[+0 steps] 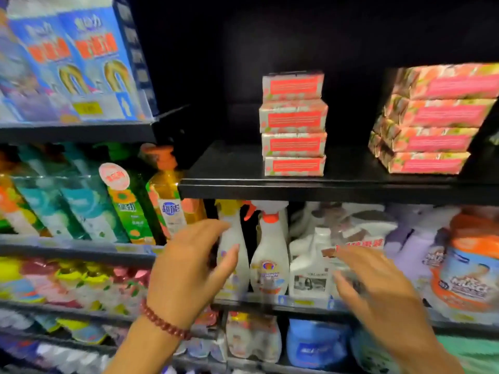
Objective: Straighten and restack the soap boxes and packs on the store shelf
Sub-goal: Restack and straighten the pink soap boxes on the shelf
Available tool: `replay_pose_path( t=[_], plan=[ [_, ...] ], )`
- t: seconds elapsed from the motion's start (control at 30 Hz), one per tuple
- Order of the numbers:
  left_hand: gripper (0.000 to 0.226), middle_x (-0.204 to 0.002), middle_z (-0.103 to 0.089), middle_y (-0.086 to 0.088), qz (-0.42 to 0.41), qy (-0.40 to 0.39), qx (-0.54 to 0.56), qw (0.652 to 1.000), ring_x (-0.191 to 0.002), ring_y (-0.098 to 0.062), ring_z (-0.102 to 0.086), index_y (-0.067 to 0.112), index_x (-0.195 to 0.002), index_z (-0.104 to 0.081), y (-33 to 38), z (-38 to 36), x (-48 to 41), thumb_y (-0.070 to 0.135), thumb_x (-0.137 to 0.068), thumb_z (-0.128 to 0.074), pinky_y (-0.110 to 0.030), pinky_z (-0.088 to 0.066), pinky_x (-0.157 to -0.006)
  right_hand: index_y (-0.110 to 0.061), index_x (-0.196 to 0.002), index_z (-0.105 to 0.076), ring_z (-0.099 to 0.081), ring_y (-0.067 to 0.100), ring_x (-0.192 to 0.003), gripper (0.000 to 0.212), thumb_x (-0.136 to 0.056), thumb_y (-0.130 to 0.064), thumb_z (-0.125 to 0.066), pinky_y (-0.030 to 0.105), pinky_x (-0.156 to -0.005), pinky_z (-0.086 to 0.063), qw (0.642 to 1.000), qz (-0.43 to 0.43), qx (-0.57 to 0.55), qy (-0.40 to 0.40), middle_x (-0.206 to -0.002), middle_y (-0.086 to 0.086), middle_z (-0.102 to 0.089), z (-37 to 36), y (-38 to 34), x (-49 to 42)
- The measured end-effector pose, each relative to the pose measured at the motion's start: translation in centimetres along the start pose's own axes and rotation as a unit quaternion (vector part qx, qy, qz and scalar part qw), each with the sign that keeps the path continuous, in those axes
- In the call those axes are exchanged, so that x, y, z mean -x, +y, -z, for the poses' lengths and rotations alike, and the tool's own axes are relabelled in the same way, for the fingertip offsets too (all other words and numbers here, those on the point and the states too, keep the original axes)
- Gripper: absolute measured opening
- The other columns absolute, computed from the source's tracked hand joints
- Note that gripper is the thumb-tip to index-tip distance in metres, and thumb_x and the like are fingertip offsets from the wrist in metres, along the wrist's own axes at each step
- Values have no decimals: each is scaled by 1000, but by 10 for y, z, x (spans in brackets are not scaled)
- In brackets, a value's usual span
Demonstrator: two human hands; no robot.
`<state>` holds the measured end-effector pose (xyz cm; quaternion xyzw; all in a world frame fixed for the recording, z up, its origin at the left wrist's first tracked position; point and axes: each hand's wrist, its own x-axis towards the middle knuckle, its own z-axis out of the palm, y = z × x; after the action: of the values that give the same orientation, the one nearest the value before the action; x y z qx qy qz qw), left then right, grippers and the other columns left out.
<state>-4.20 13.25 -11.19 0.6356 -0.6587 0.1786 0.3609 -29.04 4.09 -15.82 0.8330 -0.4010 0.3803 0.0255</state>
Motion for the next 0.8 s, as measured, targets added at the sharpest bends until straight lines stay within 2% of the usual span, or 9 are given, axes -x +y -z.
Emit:
replay_pose_path(
  t=[0.07,0.17,0.27,0.33,0.4,0.5,0.67,0.73,0.8],
  plan=[
    [38,-105,-67,0,-32,72,34,996,-97,-12,-58,12,-110,-65,3,11,-49,38,-84,-56,-25,-48,-81,-6,-104,-67,-58,22,-100,31,-76,-19,-65,27,-84,-44,997,24,-18,76,-104,7,-66,23,-4,-49],
    [48,-114,-64,-1,-26,123,67,990,-105,-12,-56,13,-118,-61,9,10,-112,43,-82,-65,-29,-48,-85,-4,-109,-65,-60,30,-101,34,-81,-21,-72,38,-80,-51,993,56,38,92,-108,10,-65,42,-8,-104],
    [59,-120,-61,2,-16,99,79,992,-106,-5,-51,18,-125,-57,10,-4,-160,52,-78,-65,-23,-43,-87,-7,-116,-62,-58,29,-106,45,-82,-35,-68,41,-79,-52,995,46,90,18,-115,8,-63,42,-4,-132],
    [62,-119,-60,8,-32,74,78,994,-103,3,-46,23,-125,-56,8,-15,-181,58,-75,-62,-12,-35,-84,-12,-122,-59,-55,23,-109,54,-84,-50,-58,34,-82,-48,992,36,115,-29,-118,2,-61,39,-1,-141],
    [65,-114,-59,13,-45,56,87,994,-100,4,-47,26,-121,-58,5,-26,-191,67,-71,-58,-7,-32,-81,-13,-118,-61,-57,22,-105,56,-82,-56,-55,33,-77,-48,992,43,114,-24,-113,1,-63,34,2,-144],
    [72,-109,-50,21,-41,47,112,992,-100,4,-48,26,-118,-59,1,-40,-196,75,-66,-53,-8,-33,-80,-14,-113,-63,-60,21,-99,59,-80,-61,-49,32,-70,-48,991,46,119,-27,-107,0,-65,31,7,-145],
    [51,-102,-47,27,-40,29,153,987,-92,9,-50,42,-103,-47,-1,-43,-196,74,-65,-55,-8,-36,-76,-24,-114,-62,-55,13,-98,71,-76,-71,-25,26,-69,-45,985,26,149,-78,-106,-8,-62,30,15,-139],
    [47,-99,-47,31,-43,21,176,983,-93,9,-52,44,-100,-45,-1,-41,-193,72,-65,-56,-10,-39,-75,-21,-108,-66,-56,15,-94,70,-78,-69,-25,29,-66,-47,987,31,138,-72,-99,-6,-64,29,15,-137],
    [46,-101,-52,28,-44,12,201,978,-95,6,-56,40,-99,-47,-2,-38,-190,67,-65,-61,-9,-43,-73,-19,-106,-67,-56,16,-93,68,-80,-67,-27,28,-64,-46,989,36,130,-64,-98,-5,-65,28,15,-135]
  ],
)
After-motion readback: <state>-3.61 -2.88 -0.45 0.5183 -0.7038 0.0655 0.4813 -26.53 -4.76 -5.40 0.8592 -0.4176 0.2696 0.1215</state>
